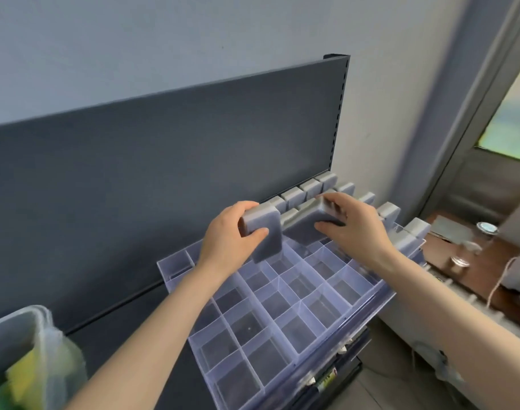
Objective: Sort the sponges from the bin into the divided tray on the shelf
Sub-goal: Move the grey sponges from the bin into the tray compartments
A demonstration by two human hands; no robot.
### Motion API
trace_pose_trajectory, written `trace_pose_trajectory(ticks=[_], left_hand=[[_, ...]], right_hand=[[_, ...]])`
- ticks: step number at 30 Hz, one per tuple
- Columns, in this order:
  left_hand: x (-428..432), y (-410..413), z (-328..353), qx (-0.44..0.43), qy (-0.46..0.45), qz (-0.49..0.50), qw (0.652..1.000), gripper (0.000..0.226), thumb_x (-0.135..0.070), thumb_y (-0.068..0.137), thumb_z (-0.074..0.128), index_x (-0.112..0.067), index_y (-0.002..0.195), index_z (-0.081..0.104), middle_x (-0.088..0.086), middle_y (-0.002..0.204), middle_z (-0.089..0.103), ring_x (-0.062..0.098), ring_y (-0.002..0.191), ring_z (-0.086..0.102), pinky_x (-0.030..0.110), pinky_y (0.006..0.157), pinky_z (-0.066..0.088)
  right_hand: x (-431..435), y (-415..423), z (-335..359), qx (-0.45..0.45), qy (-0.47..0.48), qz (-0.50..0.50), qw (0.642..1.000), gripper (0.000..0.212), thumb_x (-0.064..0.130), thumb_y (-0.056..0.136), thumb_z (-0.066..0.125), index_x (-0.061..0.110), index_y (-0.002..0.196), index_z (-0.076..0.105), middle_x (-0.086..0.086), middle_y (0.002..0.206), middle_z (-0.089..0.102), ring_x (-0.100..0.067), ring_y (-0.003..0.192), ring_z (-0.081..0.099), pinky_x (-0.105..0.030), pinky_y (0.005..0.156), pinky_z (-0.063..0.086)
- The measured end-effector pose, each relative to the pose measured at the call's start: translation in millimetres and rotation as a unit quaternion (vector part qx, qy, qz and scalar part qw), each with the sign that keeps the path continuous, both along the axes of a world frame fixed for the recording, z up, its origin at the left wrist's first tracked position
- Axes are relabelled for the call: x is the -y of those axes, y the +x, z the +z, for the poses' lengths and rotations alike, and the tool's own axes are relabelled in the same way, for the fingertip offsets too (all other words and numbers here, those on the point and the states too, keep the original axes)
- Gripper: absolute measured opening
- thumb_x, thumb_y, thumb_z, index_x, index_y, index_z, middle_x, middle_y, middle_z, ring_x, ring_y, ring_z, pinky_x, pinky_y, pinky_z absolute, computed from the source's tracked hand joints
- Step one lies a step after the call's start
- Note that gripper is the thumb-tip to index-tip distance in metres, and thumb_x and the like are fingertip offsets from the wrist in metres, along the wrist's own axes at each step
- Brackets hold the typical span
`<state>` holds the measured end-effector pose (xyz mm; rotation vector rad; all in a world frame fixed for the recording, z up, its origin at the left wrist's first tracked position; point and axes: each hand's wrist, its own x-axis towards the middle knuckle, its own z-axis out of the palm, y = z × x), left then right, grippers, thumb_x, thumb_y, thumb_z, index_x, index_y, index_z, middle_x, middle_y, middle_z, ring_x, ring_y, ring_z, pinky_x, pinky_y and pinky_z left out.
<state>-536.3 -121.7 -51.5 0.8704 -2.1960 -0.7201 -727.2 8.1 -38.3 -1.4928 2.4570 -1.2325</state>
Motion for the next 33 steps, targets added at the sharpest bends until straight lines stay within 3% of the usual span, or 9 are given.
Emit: trace_pose_trajectory(ticks=[8,15,19,23,27,33], left_hand=[[18,-37,-7,0.014,0.012,-0.013,1.000,0.036,-0.032,0.080,0.072,-0.032,0.113,0.058,-0.015,0.104,0.060,0.007,0.088,0.057,0.026,0.075,0.052],[14,-65,-11,0.013,0.022,0.021,0.999,0.035,-0.032,0.079,0.073,-0.030,0.111,0.060,-0.015,0.104,0.060,0.005,0.090,0.056,0.018,0.074,0.046],[5,-82,-15,0.017,0.036,0.050,0.998,0.034,-0.032,0.078,0.074,-0.032,0.109,0.058,-0.019,0.101,0.058,-0.002,0.088,0.052,0.006,0.069,0.038],[0,-97,-22,0.025,0.045,0.078,0.996,0.039,-0.033,0.079,0.073,-0.027,0.115,0.058,-0.015,0.105,0.059,0.003,0.086,0.052,0.006,0.066,0.039],[-8,-109,-31,0.025,0.054,0.099,0.993,0.039,-0.032,0.079,0.074,-0.026,0.115,0.059,-0.014,0.104,0.058,0.000,0.082,0.052,0.000,0.067,0.037],[-15,-119,-44,0.067,0.049,0.126,0.989,0.042,-0.035,0.082,0.070,-0.031,0.122,0.057,-0.016,0.112,0.056,-0.001,0.090,0.050,0.004,0.071,0.036]], right_hand=[[22,-53,-3,-0.009,0.047,0.018,0.999,0.047,0.020,0.072,0.074,0.025,0.116,0.060,0.010,0.089,0.056,-0.017,0.083,0.051,-0.030,0.073,0.041],[44,-97,0,-0.036,0.115,0.101,0.988,0.044,0.015,0.070,0.074,0.023,0.111,0.062,0.009,0.084,0.060,-0.019,0.083,0.054,-0.033,0.072,0.045],[56,-119,5,-0.051,0.150,0.168,0.973,0.044,0.012,0.068,0.076,0.018,0.109,0.064,0.002,0.094,0.066,-0.022,0.086,0.058,-0.035,0.076,0.047],[67,-137,0,-0.082,0.180,0.215,0.956,0.044,0.014,0.070,0.074,0.020,0.111,0.062,0.006,0.097,0.064,-0.013,0.082,0.049,-0.028,0.070,0.039],[75,-146,-8,-0.111,0.201,0.255,0.939,0.043,0.015,0.072,0.071,0.021,0.114,0.061,0.003,0.104,0.067,-0.021,0.094,0.058,-0.031,0.072,0.043],[84,-152,-20,-0.157,0.231,0.314,0.908,0.049,0.017,0.073,0.066,0.027,0.120,0.058,0.003,0.110,0.067,-0.023,0.095,0.059,-0.029,0.069,0.045]])
